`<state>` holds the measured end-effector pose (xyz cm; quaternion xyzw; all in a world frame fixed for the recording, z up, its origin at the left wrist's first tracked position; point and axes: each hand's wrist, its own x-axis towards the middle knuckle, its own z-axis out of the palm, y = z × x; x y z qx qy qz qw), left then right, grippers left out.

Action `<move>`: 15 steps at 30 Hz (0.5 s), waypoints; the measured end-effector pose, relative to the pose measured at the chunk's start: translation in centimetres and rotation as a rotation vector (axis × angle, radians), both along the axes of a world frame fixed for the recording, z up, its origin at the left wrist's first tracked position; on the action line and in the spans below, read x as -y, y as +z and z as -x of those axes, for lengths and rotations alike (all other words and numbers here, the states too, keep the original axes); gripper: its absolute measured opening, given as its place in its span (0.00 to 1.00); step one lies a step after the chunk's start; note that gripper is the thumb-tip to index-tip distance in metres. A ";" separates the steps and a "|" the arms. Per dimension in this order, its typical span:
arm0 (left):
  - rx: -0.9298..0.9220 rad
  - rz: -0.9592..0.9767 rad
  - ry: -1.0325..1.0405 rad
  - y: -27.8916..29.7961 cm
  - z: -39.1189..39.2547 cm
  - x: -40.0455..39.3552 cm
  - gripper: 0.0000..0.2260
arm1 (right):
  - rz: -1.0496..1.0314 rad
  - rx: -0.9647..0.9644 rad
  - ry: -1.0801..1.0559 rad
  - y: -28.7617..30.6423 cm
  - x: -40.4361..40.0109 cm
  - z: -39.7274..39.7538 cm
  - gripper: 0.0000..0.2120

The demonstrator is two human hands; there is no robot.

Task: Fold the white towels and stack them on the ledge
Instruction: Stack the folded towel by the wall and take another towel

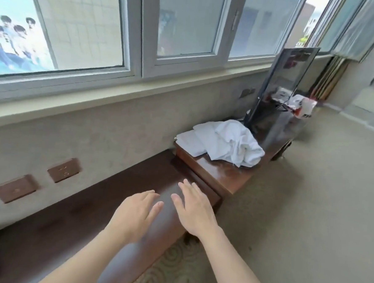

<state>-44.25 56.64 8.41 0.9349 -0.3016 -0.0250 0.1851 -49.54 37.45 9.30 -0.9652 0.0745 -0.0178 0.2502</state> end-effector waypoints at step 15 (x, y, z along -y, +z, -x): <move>-0.080 0.058 -0.200 -0.6 -15.4 25.7 0.26 | 0.024 0.033 -0.263 0.9 23.8 -7.9 0.29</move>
